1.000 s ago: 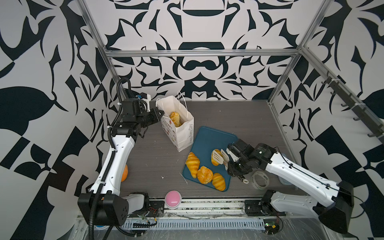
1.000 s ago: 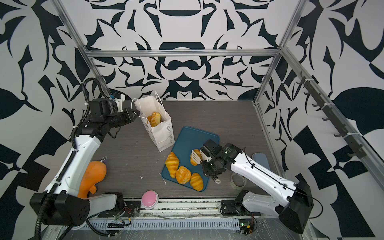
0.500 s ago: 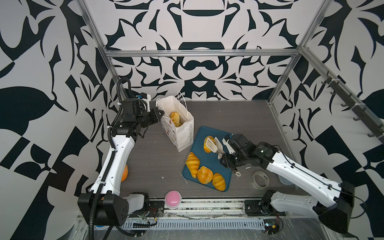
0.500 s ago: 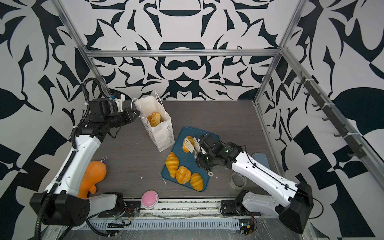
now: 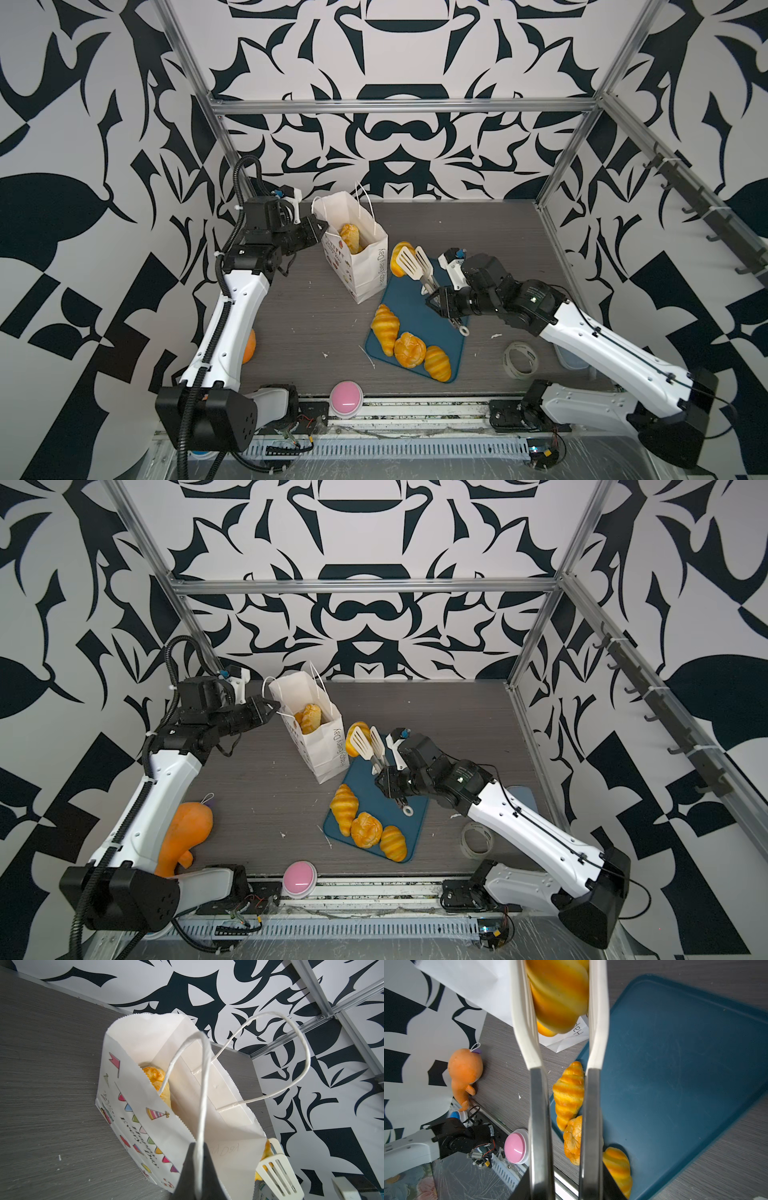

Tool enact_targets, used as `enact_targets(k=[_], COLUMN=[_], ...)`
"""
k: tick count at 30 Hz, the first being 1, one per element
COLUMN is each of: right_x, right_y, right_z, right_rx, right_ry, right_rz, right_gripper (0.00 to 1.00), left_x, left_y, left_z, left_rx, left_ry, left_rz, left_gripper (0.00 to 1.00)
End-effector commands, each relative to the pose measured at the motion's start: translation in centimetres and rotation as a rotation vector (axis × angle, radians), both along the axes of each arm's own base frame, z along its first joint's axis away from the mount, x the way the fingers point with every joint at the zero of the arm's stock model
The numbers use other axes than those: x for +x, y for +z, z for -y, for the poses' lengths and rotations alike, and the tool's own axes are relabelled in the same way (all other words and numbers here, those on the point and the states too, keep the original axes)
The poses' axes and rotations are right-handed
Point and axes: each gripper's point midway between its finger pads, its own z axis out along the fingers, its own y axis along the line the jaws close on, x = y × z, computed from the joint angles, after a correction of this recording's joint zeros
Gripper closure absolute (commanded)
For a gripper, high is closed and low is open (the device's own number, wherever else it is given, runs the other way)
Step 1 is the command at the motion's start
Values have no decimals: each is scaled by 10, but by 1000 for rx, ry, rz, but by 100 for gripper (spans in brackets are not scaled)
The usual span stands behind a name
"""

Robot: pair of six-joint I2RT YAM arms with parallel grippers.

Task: Place the fake bread into the paper bag
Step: 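Close the right tongs around the striped roll, then lift the striped roll with the right tongs and carry it toward the bag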

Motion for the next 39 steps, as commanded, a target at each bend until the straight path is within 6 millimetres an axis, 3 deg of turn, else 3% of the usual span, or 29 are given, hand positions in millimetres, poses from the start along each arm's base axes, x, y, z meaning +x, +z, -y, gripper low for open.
enact_targets(k=[1, 7, 22, 29, 39], right_x=[3, 0, 20, 33, 53], right_y=[70, 99, 139, 140, 122], right_z=[-16, -30, -69, -88, -101], right_rx=[182, 279, 360, 362, 298], right_ry=[55, 124, 213, 237, 218], right_rz=[168, 224, 299, 297, 265], right_gripper=[63, 62, 62, 62, 61], left_x=[-1, -1, 0, 0, 0], left_y=[-5, -7, -8, -8, -8], left_z=[1, 1, 1, 1, 1], left_rx=[-7, -7, -6, -5, -3], left_ry=[-10, -10, -10, -10, -8], left_rz=[-15, -18, -22, -22, -22], left_gripper=[100, 100, 100, 100, 100])
